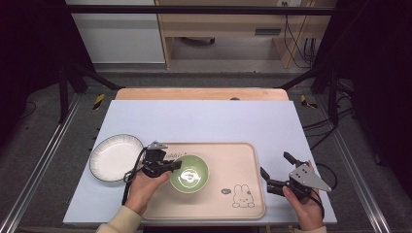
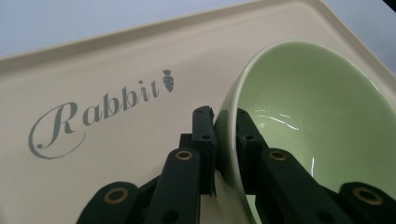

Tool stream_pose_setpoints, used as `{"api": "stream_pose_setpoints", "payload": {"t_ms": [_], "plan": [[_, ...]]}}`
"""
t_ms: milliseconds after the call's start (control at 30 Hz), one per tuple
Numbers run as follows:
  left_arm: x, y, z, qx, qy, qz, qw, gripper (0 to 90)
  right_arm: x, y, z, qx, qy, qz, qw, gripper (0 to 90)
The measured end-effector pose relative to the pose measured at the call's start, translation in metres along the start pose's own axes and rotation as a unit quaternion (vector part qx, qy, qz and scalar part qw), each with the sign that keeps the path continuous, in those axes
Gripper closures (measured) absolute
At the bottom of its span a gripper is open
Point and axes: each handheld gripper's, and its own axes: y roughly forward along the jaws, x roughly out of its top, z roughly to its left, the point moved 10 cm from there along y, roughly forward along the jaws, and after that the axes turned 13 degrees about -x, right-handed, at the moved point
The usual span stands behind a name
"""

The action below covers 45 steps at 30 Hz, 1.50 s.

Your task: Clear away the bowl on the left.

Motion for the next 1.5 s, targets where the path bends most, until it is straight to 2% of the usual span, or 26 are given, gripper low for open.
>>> {"api": "stream_pose_setpoints", "payload": {"t_ms": [267,733,900,1500], "plan": [[-0.0003,0.0001,0.0007,-0.001,-0.003,0.001,1.0,82.0,-0.0002,0.0,0.0003,0.0,-0.001,0.001,1.0,5.8],[-0.0019,0.001,0.0041,-0.007,-0.019,0.0,0.9998,82.0,-0.0011,0.001,0.0018,0.002,0.001,0.002,1.0,5.8],[-0.0029,0.0015,0.0061,-0.011,-0.031,-0.004,0.9994,82.0,-0.0013,0.0013,0.0022,0.003,0.001,0.002,1.0,5.8],[-0.0044,0.0022,0.0085,-0.016,-0.041,0.0,0.999,81.8,-0.0014,0.0014,0.0019,0.002,0.001,0.003,1.0,5.9]]}}
